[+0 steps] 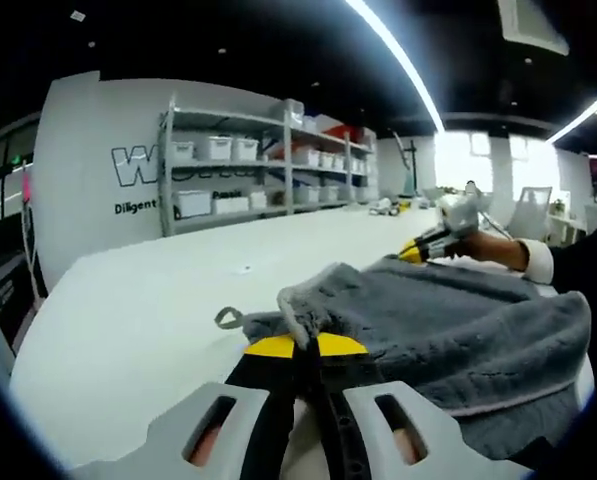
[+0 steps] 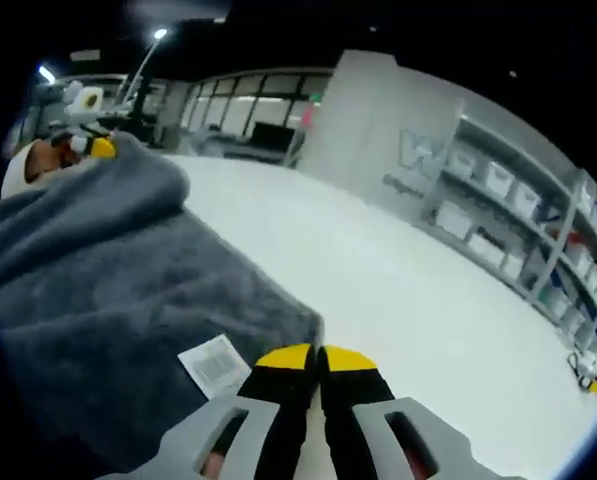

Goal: Open the folded towel by lifting each exposed corner and separating the folded layers until the towel lies flat within the target outline without major curled edges

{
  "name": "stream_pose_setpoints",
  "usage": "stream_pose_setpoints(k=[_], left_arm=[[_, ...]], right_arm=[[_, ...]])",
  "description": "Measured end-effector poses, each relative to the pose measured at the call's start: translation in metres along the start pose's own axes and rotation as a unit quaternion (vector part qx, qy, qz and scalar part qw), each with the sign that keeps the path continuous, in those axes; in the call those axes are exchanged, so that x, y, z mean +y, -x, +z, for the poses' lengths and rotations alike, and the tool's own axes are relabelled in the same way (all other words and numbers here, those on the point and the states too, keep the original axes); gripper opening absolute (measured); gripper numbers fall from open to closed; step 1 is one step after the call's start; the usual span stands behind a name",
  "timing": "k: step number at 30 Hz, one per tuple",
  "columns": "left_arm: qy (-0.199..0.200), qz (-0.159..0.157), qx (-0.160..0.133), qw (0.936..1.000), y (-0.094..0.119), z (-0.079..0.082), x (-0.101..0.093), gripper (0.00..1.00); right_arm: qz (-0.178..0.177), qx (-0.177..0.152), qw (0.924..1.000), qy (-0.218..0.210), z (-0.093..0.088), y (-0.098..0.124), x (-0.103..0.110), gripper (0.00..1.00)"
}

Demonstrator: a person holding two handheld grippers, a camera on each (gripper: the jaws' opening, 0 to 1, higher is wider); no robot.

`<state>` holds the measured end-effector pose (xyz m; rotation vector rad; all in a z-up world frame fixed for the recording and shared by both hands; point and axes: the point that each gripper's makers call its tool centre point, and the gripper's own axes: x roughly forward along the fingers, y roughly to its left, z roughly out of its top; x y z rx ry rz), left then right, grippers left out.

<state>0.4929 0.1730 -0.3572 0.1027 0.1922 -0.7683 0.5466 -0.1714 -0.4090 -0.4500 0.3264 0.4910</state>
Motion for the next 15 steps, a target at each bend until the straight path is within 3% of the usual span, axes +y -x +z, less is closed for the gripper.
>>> stream_pose_setpoints(k=[2, 5, 15], left_arm=[[-0.008, 0.005, 0.008, 0.9999, 0.0, -0.003, 0.003, 0.04], [-0.05, 0.005, 0.022, 0.9985, -0.001, -0.007, 0.004, 0.04], [-0.028, 0.026, 0.019, 0.9991, 0.005, -0.009, 0.029, 0.03]], right_arm=[[-0.002, 0.004, 1.0, 0.008, -0.002, 0.002, -0.004, 0.0], [-0.001, 0.006, 0.9999, 0.016, -0.005, 0.004, -0.009, 0.0], [0.003, 0.009, 0.9994, 0.034, -0.008, 0.005, -0.012, 0.0]])
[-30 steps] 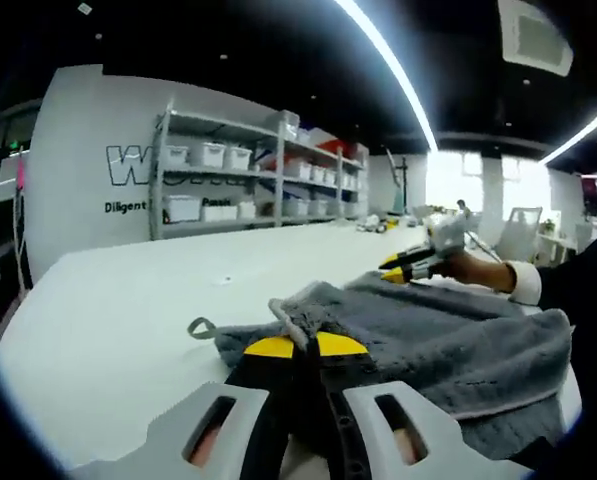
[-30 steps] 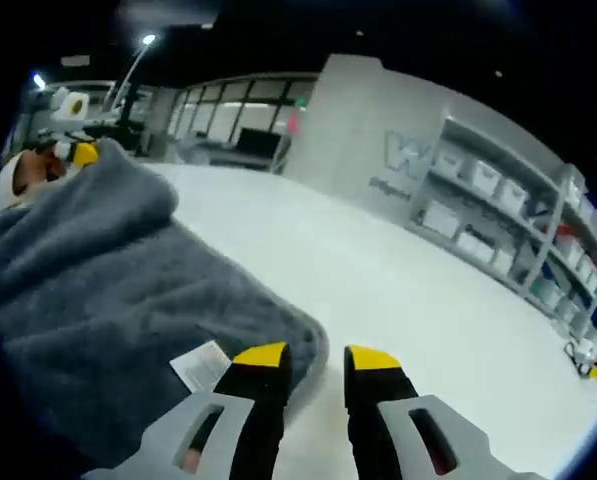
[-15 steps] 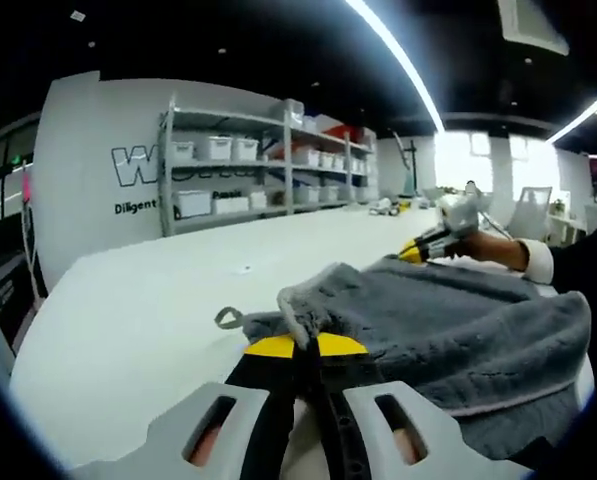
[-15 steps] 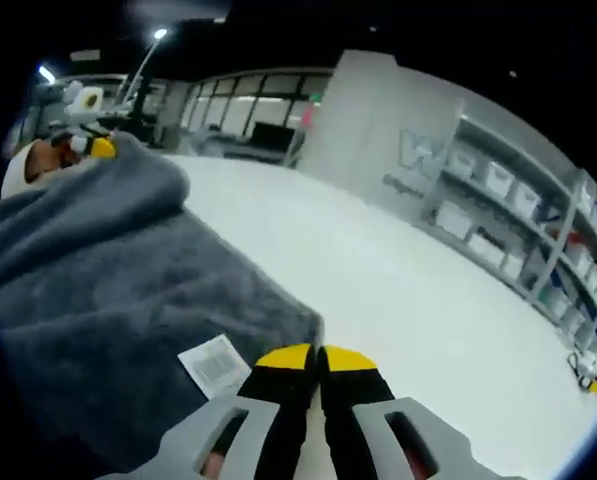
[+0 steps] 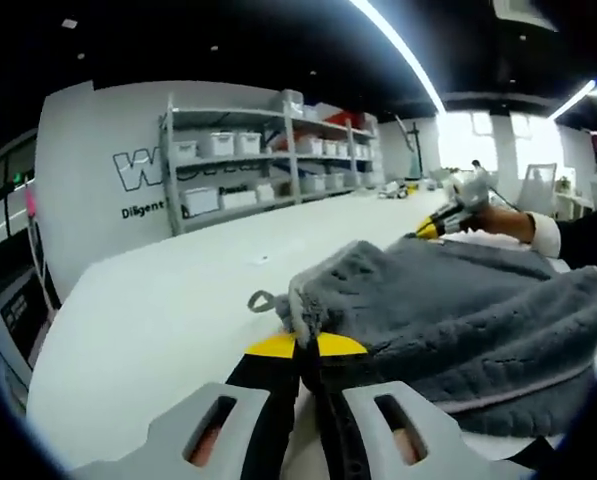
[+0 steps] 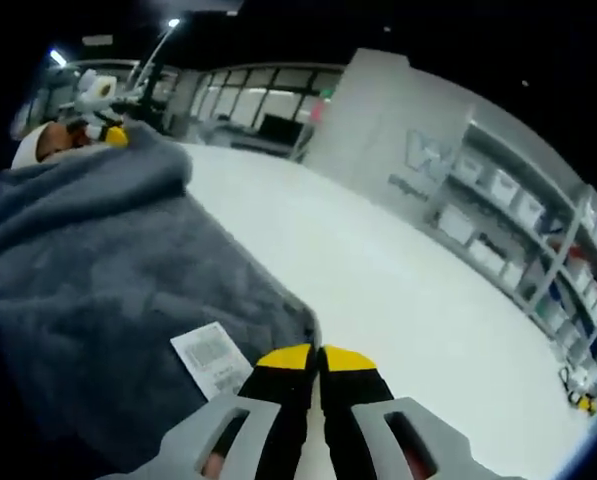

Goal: Open the folded towel by lifting each exposed corner and separating the folded layers until the towel lies flat within the target outline without major curled edges

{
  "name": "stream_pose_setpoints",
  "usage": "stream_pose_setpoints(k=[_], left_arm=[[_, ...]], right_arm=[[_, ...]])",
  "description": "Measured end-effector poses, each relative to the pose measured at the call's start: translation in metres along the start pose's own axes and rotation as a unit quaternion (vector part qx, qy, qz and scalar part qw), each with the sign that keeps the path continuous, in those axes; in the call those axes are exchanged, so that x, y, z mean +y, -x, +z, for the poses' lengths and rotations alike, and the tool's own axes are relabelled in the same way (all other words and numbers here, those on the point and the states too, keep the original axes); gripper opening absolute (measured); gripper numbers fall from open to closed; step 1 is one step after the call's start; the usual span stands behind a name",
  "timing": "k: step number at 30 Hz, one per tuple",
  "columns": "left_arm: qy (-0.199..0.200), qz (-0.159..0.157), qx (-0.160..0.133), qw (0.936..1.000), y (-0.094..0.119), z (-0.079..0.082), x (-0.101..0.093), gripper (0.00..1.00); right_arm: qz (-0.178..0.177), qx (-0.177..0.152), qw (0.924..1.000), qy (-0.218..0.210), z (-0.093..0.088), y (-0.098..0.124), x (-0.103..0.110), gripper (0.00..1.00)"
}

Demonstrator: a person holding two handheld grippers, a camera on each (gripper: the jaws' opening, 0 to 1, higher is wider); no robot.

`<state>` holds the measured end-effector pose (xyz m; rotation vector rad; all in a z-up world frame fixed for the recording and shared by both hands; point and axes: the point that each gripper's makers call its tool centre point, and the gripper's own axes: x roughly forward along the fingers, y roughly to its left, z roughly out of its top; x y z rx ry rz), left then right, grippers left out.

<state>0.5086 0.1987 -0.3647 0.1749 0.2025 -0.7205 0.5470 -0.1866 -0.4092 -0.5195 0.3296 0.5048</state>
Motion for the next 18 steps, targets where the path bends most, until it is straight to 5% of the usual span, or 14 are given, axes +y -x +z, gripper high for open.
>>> stream_pose_setpoints(k=[18], left_arm=[[0.019, 0.02, 0.018, 0.9995, 0.001, -0.012, 0.024, 0.03]], right_arm=[[-0.004, -0.003, 1.0, -0.002, -0.009, 0.004, -0.018, 0.0]])
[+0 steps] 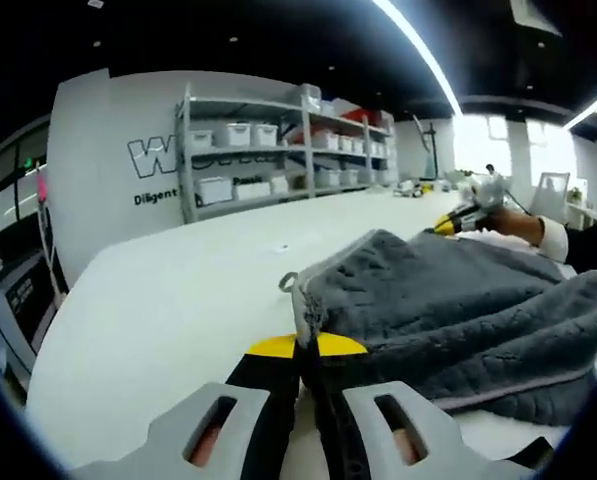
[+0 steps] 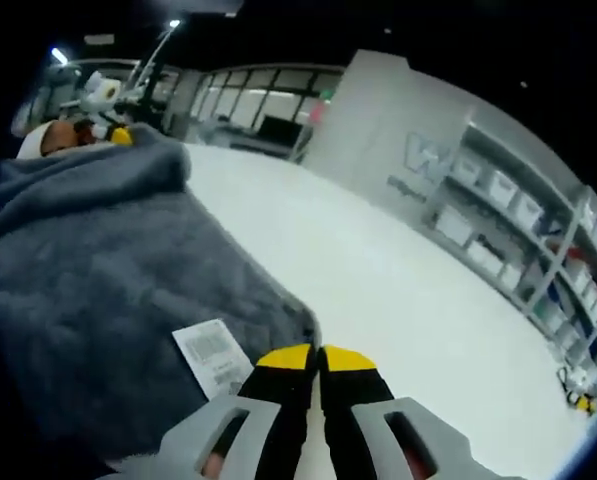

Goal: Open the folded towel by lifting each exposed corner and separating the folded layers until the towel lies flat within the target outline without major curled edges

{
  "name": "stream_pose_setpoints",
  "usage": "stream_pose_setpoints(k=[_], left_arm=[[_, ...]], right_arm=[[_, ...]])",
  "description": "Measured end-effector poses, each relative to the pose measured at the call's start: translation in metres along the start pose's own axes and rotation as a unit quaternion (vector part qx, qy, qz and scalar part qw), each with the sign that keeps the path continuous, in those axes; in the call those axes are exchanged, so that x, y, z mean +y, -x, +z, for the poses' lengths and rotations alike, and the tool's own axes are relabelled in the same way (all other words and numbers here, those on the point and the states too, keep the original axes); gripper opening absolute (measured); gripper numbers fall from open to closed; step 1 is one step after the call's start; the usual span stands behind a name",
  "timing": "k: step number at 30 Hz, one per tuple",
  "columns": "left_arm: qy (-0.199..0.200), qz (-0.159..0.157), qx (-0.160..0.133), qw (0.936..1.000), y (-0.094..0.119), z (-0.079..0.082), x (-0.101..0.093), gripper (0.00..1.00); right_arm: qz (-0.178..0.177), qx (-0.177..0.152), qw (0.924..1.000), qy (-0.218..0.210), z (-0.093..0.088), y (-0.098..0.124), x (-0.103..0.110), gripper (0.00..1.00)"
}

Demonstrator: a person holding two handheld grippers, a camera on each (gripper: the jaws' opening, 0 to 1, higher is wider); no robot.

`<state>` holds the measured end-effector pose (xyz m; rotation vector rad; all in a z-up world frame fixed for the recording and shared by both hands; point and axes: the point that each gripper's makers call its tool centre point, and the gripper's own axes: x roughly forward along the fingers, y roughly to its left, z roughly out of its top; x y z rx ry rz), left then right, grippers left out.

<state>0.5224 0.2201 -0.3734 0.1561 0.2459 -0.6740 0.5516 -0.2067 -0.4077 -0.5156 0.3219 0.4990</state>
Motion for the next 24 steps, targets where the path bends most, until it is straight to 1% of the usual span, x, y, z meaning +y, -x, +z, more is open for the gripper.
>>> stream_pose_setpoints(k=[10, 20, 24], left_arm=[[0.004, 0.013, 0.007, 0.9999, 0.003, -0.003, 0.011, 0.03], [0.007, 0.028, 0.02, 0.9994, 0.004, -0.011, 0.022, 0.03], [0.014, 0.032, 0.021, 0.9992, 0.006, -0.013, 0.026, 0.03]], right_arm=[[-0.011, 0.004, 0.9999, 0.002, -0.008, 0.005, -0.013, 0.0], [-0.025, 0.012, 0.9996, -0.011, -0.022, 0.013, -0.033, 0.0], [-0.03, 0.014, 0.9993, -0.017, -0.027, 0.016, -0.04, 0.0]])
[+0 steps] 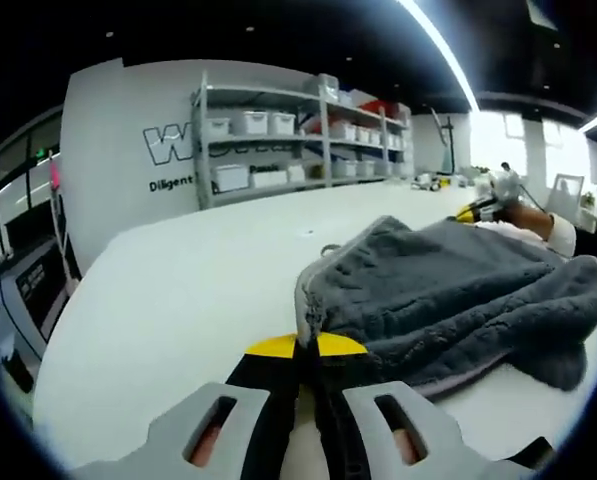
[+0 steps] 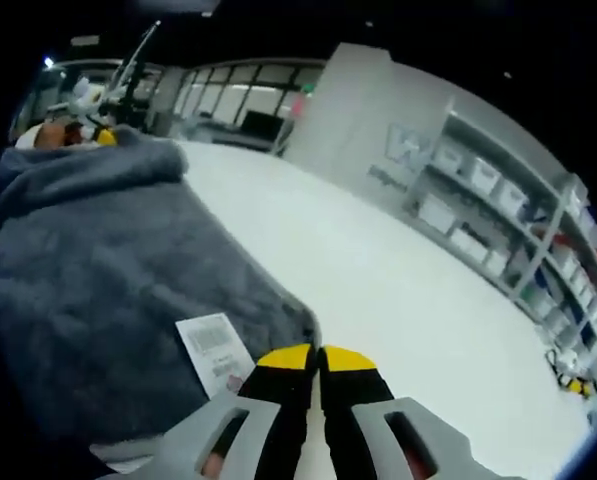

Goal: Open the folded towel by lifting each exposed corner and separating the folded layers until the towel lies flat within the target outline without major curled edges

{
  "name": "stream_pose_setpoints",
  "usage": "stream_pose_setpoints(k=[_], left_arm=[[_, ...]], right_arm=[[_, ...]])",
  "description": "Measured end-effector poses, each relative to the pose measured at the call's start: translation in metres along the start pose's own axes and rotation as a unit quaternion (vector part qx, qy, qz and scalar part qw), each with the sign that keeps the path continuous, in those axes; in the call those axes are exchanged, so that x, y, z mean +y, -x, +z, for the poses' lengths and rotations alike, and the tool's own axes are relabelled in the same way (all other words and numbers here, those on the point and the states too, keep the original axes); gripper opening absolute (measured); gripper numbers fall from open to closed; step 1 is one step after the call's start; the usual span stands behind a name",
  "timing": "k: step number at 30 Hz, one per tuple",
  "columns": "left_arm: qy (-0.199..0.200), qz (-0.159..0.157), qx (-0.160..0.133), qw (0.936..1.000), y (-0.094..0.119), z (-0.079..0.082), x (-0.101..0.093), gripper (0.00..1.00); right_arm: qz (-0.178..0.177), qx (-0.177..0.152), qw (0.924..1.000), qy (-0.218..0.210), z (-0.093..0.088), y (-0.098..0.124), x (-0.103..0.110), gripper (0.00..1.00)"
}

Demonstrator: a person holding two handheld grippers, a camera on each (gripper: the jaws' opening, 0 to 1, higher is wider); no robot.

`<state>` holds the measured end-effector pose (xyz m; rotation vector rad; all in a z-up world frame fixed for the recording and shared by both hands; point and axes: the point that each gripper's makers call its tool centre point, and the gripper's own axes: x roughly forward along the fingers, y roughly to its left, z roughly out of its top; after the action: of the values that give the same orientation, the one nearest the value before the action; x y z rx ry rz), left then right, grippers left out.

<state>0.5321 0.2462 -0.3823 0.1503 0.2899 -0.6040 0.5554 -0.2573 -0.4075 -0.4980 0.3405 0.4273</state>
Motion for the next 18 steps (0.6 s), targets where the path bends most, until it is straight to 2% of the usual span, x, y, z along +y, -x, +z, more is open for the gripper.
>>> stream_pose_setpoints(k=[9, 18], left_arm=[[0.01, 0.009, 0.004, 0.9999, 0.004, -0.003, 0.009, 0.03], [0.017, 0.015, 0.006, 0.9997, 0.008, -0.005, 0.014, 0.03]], right_arm=[[-0.012, 0.007, 0.9998, -0.015, -0.011, 0.006, -0.017, 0.0], [-0.02, 0.011, 0.9995, -0.023, -0.019, 0.011, -0.026, 0.0]])
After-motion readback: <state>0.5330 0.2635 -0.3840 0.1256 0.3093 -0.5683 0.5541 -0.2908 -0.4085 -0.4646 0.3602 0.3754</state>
